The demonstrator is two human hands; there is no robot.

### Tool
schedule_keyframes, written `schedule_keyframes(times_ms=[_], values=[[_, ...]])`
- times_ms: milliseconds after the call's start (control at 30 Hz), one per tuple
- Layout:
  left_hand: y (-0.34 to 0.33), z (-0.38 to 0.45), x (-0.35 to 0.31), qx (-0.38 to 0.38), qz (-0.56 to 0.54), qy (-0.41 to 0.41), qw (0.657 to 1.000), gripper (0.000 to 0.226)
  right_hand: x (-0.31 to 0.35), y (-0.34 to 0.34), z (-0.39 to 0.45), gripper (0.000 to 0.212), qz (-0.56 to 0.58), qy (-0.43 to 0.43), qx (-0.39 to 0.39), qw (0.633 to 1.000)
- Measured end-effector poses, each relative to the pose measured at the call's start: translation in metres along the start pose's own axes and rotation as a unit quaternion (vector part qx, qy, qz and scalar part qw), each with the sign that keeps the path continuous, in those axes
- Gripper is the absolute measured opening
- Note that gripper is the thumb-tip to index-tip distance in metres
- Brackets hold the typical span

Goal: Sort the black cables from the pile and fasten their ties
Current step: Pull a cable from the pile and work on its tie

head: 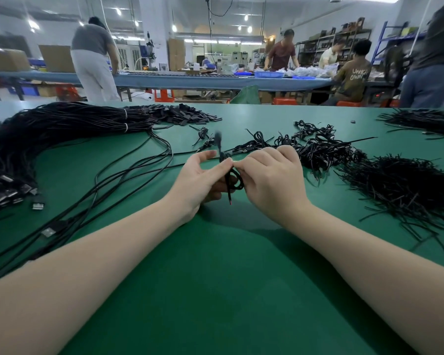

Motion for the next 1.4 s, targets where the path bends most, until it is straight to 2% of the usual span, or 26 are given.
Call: schedule_keyframes(times_ms=[67, 167, 200, 267, 333, 433, 533, 700, 833, 900, 967, 1033, 1167, 1267, 1333, 1400], values=[[0.0016, -0.0001, -0.0016, 0.007, -0.027, 0.025, 0.999, 0.032, 0.0009, -0.0013, 0.0001, 0.015, -0.024, 0.017, -0.002, 1.0], [-0.0002, -0.0013, -0.0031, 0.034, -0.013, 0.02, 0.999, 0.01, 0.0025, -0.0035, -0.0019, 0.011, 0.015, -0.021, 0.017, 1.0], [-0.0014, -0.0017, -0.0025, 0.046, -0.005, 0.014, 0.999, 0.011, 0.0016, -0.004, -0.003, 0.01, 0.037, -0.043, 0.025, 0.998], [-0.0033, -0.0021, -0.001, 0.058, 0.015, 0.003, 0.998, 0.031, -0.0021, -0.004, -0.0045, 0.006, 0.076, -0.09, 0.033, 0.993], [-0.0022, -0.0008, 0.0022, 0.049, 0.085, -0.033, 0.995, 0.044, -0.0047, -0.0044, -0.0056, 0.006, 0.092, -0.115, 0.033, 0.989], [0.0, -0.0022, 0.0021, 0.018, 0.161, -0.096, 0.982, 0.034, -0.0034, -0.0059, -0.0062, 0.006, 0.095, -0.121, 0.044, 0.987], [-0.0014, -0.0036, 0.0008, 0.016, 0.139, -0.13, 0.982, 0.024, -0.0017, -0.0058, -0.0046, 0.004, 0.095, -0.132, 0.046, 0.986], [-0.0017, -0.0031, 0.0022, 0.0, 0.096, -0.065, 0.993, 0.005, 0.0007, -0.0017, -0.004, 0.01, 0.096, -0.131, 0.032, 0.986], [0.001, -0.0027, -0.0009, 0.022, -0.005, -0.027, 0.999, 0.03, 0.0016, 0.0007, -0.001, 0.016, -0.02, -0.032, -0.012, 0.999], [0.0014, -0.0031, -0.0033, 0.022, -0.035, -0.024, 0.999, 0.023, 0.0027, -0.0004, 0.0006, 0.017, -0.035, -0.019, -0.018, 0.999], [0.0022, -0.0025, -0.0045, 0.02, -0.046, -0.011, 0.999, 0.009, 0.0036, -0.002, -0.0005, 0.013, -0.002, -0.041, -0.006, 0.999], [0.0017, -0.0017, -0.0043, 0.037, -0.046, 0.004, 0.998, 0.023, 0.0019, -0.0043, -0.0028, 0.011, 0.039, -0.08, 0.018, 0.996], [-0.0001, -0.0028, -0.0007, 0.07, 0.023, -0.016, 0.997, 0.031, -0.0029, -0.0065, -0.0048, 0.01, 0.092, -0.147, 0.045, 0.984], [0.0012, -0.0021, 0.0016, 0.035, 0.055, -0.07, 0.995, 0.04, -0.0015, -0.0081, -0.004, 0.009, 0.101, -0.144, 0.047, 0.983], [0.002, -0.0012, 0.0007, 0.006, 0.052, -0.096, 0.994, 0.036, -0.0004, -0.008, -0.0031, 0.008, 0.108, -0.139, 0.049, 0.983], [0.0023, 0.0006, 0.0012, -0.01, 0.059, -0.105, 0.993, 0.02, 0.0009, -0.0072, -0.0029, 0.006, 0.107, -0.133, 0.041, 0.984]])
Point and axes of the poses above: each hand's wrist, its own z-axis towards the middle knuckle, its own y-axis out of the back of the hand, x = y × z, the point moved 2 cm from there along z, towards the middle knuckle, and after that the axes turned 11 degrees about x, right-handed, at the moved point
